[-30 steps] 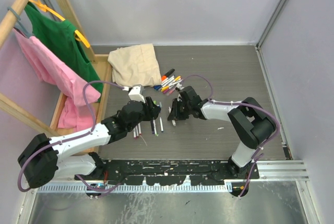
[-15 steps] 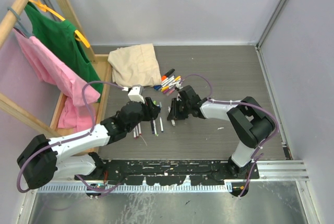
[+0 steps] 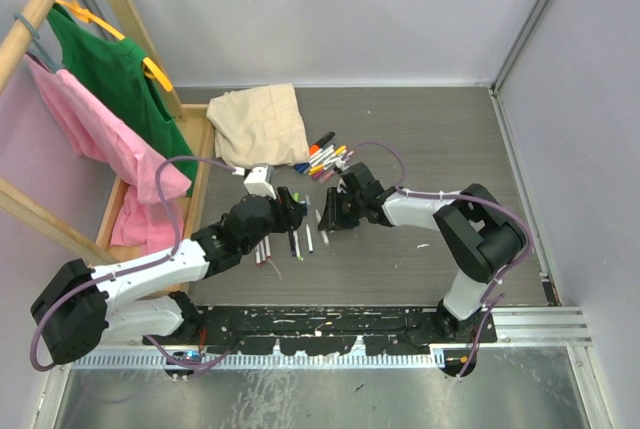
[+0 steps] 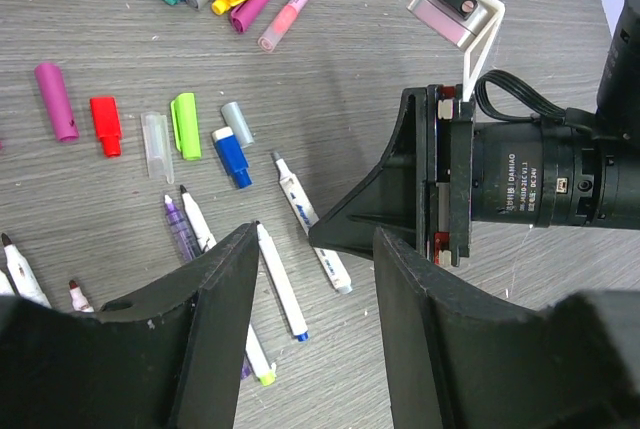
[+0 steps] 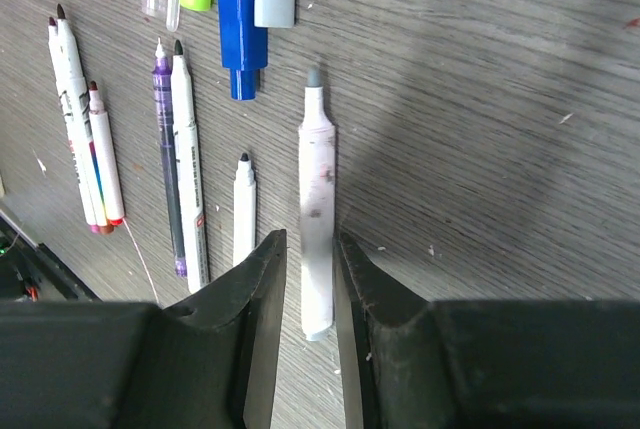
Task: Open the pen caps
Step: Place the pen at the center of the board.
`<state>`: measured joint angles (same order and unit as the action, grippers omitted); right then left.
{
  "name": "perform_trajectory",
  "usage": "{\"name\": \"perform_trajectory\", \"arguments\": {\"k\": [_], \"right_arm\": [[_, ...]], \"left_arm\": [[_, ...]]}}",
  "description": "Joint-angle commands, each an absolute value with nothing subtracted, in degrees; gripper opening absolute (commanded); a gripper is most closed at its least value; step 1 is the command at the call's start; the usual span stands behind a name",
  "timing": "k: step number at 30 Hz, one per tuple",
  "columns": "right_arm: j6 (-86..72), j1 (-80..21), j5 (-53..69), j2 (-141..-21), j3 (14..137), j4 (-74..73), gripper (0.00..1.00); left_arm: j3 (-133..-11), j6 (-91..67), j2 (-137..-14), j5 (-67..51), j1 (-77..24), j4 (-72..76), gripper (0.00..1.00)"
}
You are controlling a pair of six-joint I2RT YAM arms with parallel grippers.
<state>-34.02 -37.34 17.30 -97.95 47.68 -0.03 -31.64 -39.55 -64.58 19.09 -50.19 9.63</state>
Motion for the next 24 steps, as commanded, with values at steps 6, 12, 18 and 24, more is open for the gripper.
{"name": "perform_trajectory", "arguments": {"k": [6, 12, 18, 24], "right_arm": [[-33.30, -38.04, 21.51, -99.64, 49.21, 0.28, 0.32], [-32.52, -38.99, 22.50, -100.62, 49.73, 0.16, 0.31], [-31.38, -39.03, 21.79, -100.83, 50.31, -0.46, 0.29], [-29.88, -39.06, 20.87, -99.77, 51.25, -1.20, 0.29]], "left_arm": [[-31.78, -38.67, -63.11, 19.71, -50.28, 12.92, 0.51], [-31.73, -38.59, -62.92, 19.62, -50.29, 12.92, 0.51], [-31.69, -38.45, -62.78, 19.77, -50.28, 12.92, 0.51], [-31.65, -38.24, -62.46, 19.76, -50.32, 12.68, 0.51]]}}
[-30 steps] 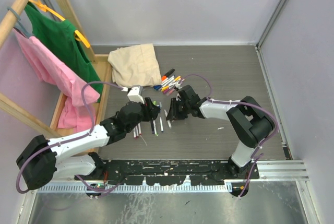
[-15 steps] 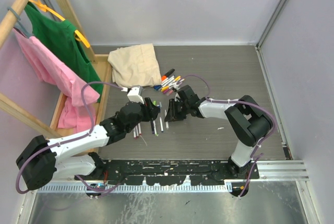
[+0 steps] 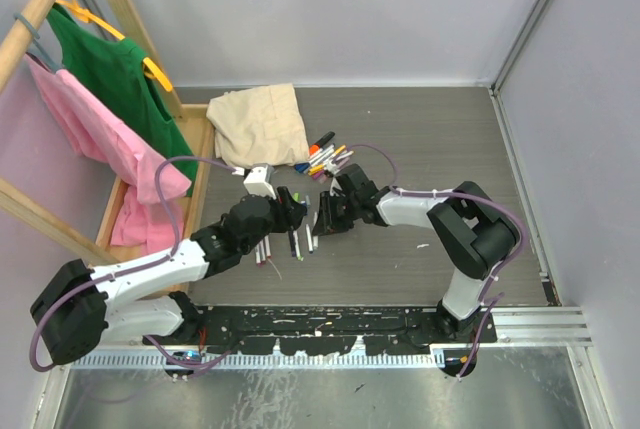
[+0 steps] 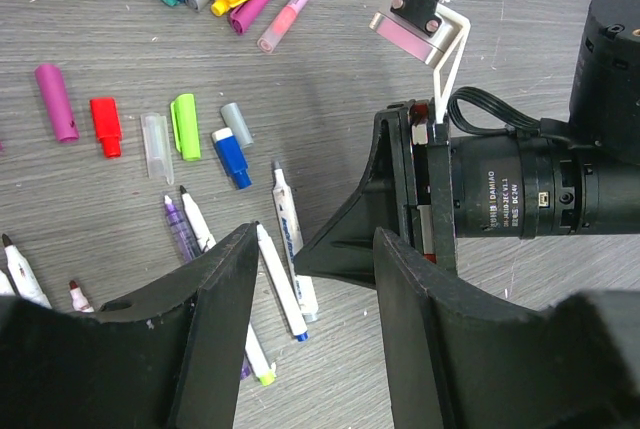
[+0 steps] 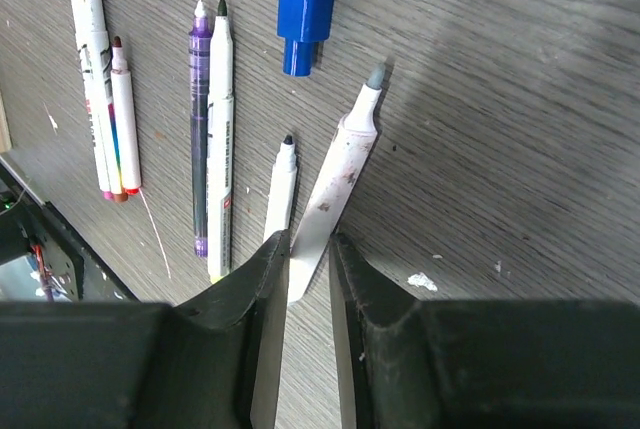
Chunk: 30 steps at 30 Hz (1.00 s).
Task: Open the pen caps
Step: Place the pen at the center of the board, then pick up the pen from the center of the board.
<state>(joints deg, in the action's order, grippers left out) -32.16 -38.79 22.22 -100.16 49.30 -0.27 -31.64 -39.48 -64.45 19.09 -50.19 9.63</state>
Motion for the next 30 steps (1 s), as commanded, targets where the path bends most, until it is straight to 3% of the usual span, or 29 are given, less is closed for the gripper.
{"name": "perform_trajectory", "arguments": {"k": [1, 12, 17, 25, 30], "right_arm": [[-29.37, -39.04, 20.88, -99.38, 51.51, -1.34, 0.30], [-23.13, -37.15, 20.34, -92.35, 52.94, -1.50, 0.34], [-17.52, -33.99, 25.90, -88.97, 53.86, -1.39, 0.34], [3.96, -25.40, 44.16, -84.13, 55.36, -6.43, 0.37], [23.34, -24.43, 50.74, -85.72, 62.32, -20.73, 0.51]], "left_arm": [[-31.64, -38.19, -62.39, 19.73, -50.29, 12.62, 0.51], [-31.17, -37.72, -61.09, 20.12, -50.28, 12.33, 0.51], [-30.37, -37.20, -60.63, 19.86, -50.33, 13.29, 0.54], [-29.13, -36.45, -60.95, 18.40, -50.29, 15.75, 0.58], [-28.04, -36.14, -60.52, 18.28, -50.30, 16.99, 0.70]]}}
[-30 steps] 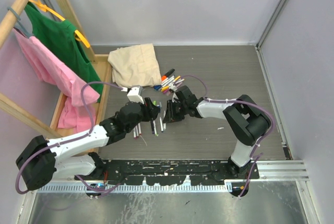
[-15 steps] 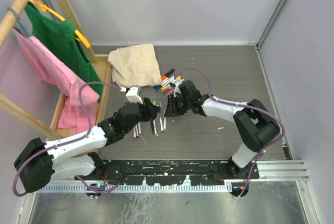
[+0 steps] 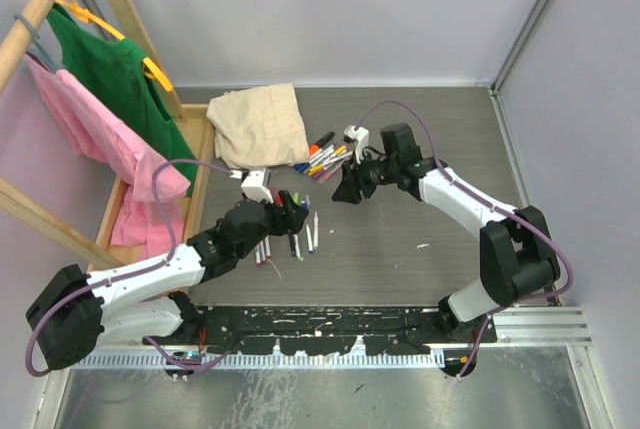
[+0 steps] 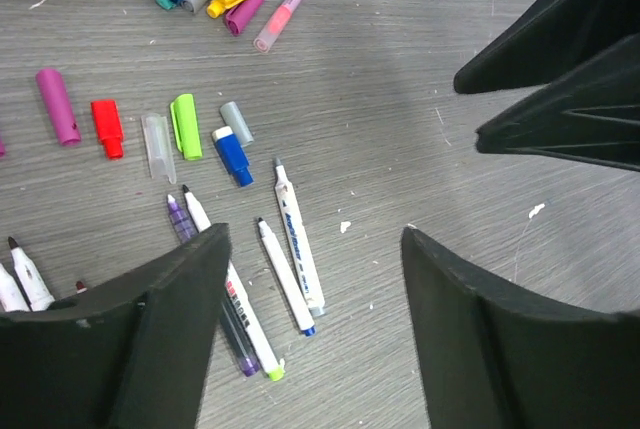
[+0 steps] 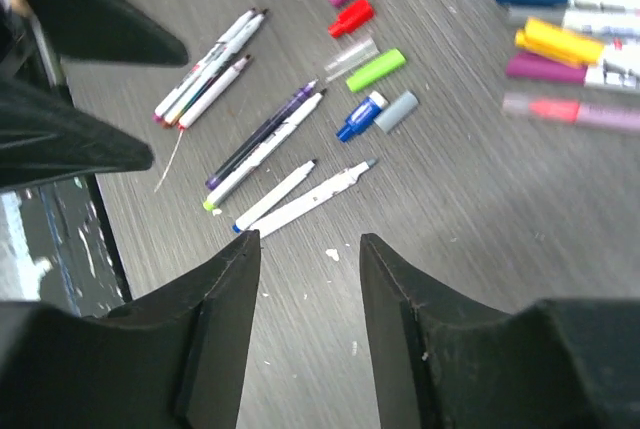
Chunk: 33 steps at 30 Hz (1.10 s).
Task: Open the pen caps
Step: Pick up the pen from the center of the board.
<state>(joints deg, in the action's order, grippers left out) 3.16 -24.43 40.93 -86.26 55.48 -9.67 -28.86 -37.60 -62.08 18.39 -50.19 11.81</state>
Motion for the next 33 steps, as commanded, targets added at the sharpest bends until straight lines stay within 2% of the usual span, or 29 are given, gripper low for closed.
{"name": "perform_trajectory", "arguments": {"k": [1, 4, 6, 8, 9, 15, 22, 33], "right_arm": [[28.85, -24.42, 51.10, -86.41, 64.26, -24.33, 0.52], [50.53, -24.44, 50.36, -89.78, 69.66, -35.62, 0.55], [69.88, -24.43, 48.26, -92.52, 71.18, -42.59, 0.63], [94.08, -24.46, 42.65, -96.02, 71.49, -49.74, 0.67], [99.10, -24.45, 40.03, -97.92, 71.81, -50.10, 0.69], [103.43, -24.35, 35.03, -111.82, 87.01, -55.07, 0.65], [101.51, -24.37, 33.05, -119.23, 97.01, -53.37, 0.60], [97.71, -24.35, 30.45, -128.56, 109.63, -55.41, 0.40]], "left_arm": [[-27.63, -36.19, -60.35, 18.17, -50.29, 17.42, 0.74], [-26.27, -35.97, -59.44, 17.27, -50.29, 18.69, 0.85], [-25.42, -35.95, -59.11, 17.10, -50.27, 19.01, 0.95], [-25.15, -36.07, -58.90, 17.96, -50.28, 18.01, 0.99], [-25.47, -36.04, -58.81, 18.66, -50.27, 16.84, 1.00], [-25.29, -35.10, -57.11, 20.03, -50.27, 13.27, 1.00], [-23.57, -34.22, -53.45, 21.94, -50.27, 12.22, 1.00], [-21.97, -33.79, -49.78, 23.29, -50.22, 11.98, 1.00]]}}
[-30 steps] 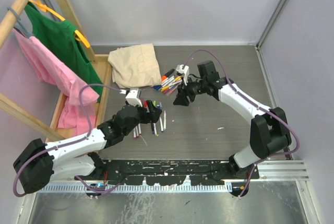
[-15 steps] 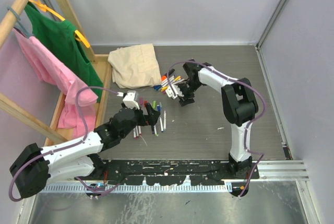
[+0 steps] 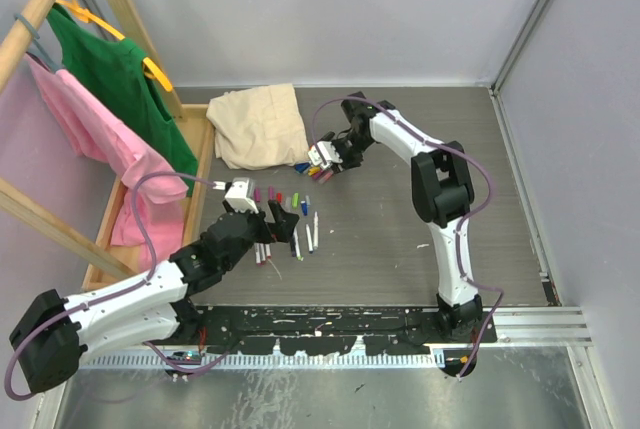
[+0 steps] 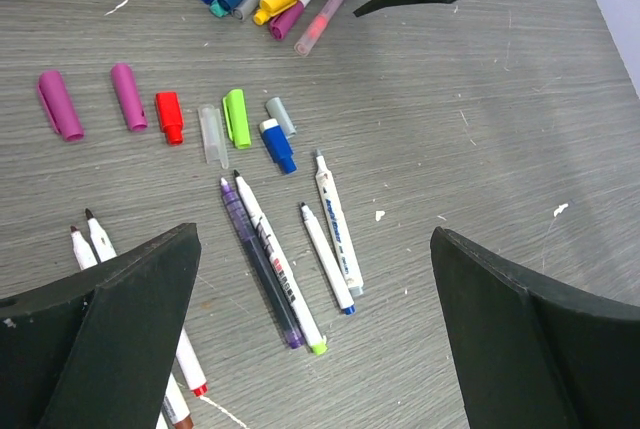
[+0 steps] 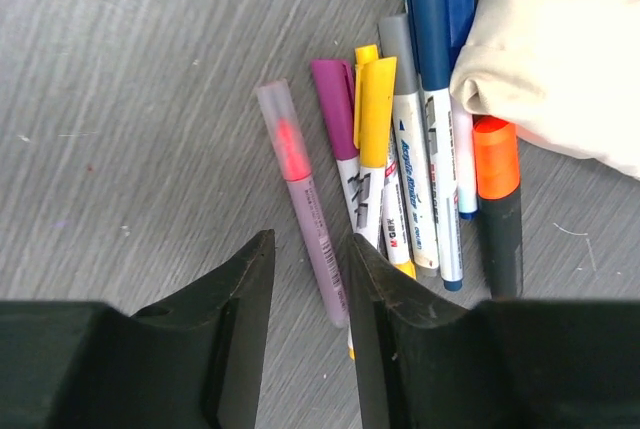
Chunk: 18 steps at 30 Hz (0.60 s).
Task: Open the pen caps
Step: Pick up the pen from the center of the board.
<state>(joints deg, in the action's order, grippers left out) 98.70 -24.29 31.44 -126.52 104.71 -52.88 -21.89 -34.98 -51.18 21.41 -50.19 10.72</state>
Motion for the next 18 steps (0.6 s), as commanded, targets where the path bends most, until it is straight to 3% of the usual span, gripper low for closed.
{"name": "perform_trajectory", "arguments": {"k": [1, 12, 18], "right_arm": [[97.44, -24.41, 30.31, -129.15, 110.47, -55.79, 0.38], [96.85, -24.39, 28.37, -132.45, 113.52, -56.53, 0.36], [97.29, -24.39, 28.14, -133.98, 114.86, -58.89, 0.28]], "left_arm": [[-21.97, -33.76, -49.74, 23.29, -50.21, 11.91, 1.00], [-22.06, -33.93, -49.67, 23.25, -50.22, 11.87, 1.00], [-22.04, -33.93, -49.63, 23.18, -50.28, 11.87, 1.00]]}}
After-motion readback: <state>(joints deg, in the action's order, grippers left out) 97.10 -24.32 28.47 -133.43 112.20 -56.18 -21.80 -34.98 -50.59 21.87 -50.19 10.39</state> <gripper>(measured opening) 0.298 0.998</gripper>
